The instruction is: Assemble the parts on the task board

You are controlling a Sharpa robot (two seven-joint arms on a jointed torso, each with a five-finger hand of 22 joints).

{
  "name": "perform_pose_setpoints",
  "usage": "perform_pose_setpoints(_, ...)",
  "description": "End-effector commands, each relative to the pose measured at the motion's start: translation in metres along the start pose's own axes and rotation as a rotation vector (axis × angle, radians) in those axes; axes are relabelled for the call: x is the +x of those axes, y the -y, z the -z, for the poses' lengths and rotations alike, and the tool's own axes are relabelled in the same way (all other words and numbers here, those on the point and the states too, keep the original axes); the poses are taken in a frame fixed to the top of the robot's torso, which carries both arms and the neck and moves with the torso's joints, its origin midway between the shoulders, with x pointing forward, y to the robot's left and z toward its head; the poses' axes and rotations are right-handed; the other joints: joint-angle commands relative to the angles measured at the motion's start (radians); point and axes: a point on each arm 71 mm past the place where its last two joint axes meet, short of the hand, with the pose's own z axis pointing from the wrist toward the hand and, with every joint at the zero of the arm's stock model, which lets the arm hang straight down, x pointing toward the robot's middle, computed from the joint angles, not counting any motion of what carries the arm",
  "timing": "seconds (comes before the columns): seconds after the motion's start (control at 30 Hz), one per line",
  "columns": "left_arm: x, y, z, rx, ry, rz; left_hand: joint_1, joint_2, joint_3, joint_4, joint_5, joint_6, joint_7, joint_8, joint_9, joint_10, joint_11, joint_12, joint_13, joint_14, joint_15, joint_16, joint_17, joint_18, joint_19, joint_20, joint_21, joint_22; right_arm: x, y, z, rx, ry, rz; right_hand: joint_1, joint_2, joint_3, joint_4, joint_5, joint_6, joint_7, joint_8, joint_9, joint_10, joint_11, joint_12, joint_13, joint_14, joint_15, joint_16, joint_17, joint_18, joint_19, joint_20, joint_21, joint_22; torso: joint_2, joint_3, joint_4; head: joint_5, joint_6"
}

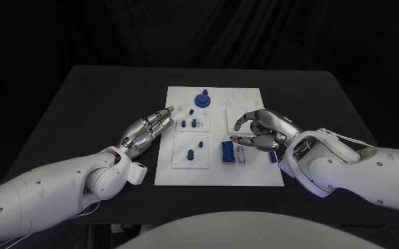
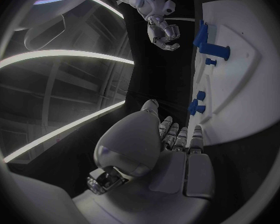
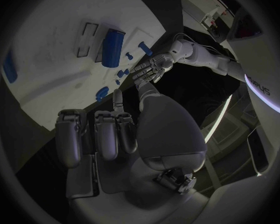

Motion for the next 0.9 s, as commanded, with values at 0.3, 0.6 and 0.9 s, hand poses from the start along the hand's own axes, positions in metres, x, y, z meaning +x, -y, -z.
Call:
perform_pose_setpoints(0.3,0.002,0.004,0.0,0.066,-0.005,0.009,-0.003,-0.002,0.004,0.002,0.002,0.003,0.004,0.003,0.001,-0.005,0.003,0.007,0.001,0.001,0.008,-0.004,-0.001,0.018,0.0,0.007,0.002,0.001,0.016,-0.001,0.004,-0.116,-0.049,0.305,0.107,-0.021,-0.051,0.009,-0.104,-0.203,-0.001,-0.015,-0.064,0.104,0.0,0.003,0.263,0.105,0.001,0.003,0.263,0.01,0.067,0.002,-0.026,0.239,0.001,-0.0006,0.0002,-0.001,0.0)
perform_pose_setpoints(0.6,0.002,0.004,0.0,0.063,-0.006,0.011,-0.003,-0.002,0.005,0.002,0.0,0.004,0.005,0.003,0.001,-0.005,0.004,0.007,0.001,0.001,0.009,-0.004,-0.001,0.017,0.0,0.008,0.002,0.001,0.03,0.002,0.001,-0.098,-0.067,0.363,0.111,-0.045,-0.073,0.044,-0.137,-0.24,-0.001,0.017,-0.083,0.104,-0.002,0.003,0.263,0.105,-0.003,0.003,0.263,0.006,0.078,-0.002,-0.01,0.245,0.001,-0.0005,0.0011,-0.004,0.0)
perform_pose_setpoints(0.9,0.001,0.004,0.001,0.061,-0.006,0.013,-0.002,-0.002,0.006,0.002,-0.001,0.005,0.005,0.003,0.001,-0.004,0.004,0.008,0.001,0.001,0.008,-0.004,-0.001,0.017,0.0,0.008,0.002,0.001,0.042,0.005,0.001,-0.077,-0.085,0.365,0.053,-0.089,-0.091,0.053,-0.197,-0.273,0.004,0.043,-0.107,0.104,0.002,0.003,0.263,0.105,0.0,0.003,0.263,0.008,0.074,0.0,-0.018,0.242,0.001,-0.0006,0.0007,-0.001,0.0)
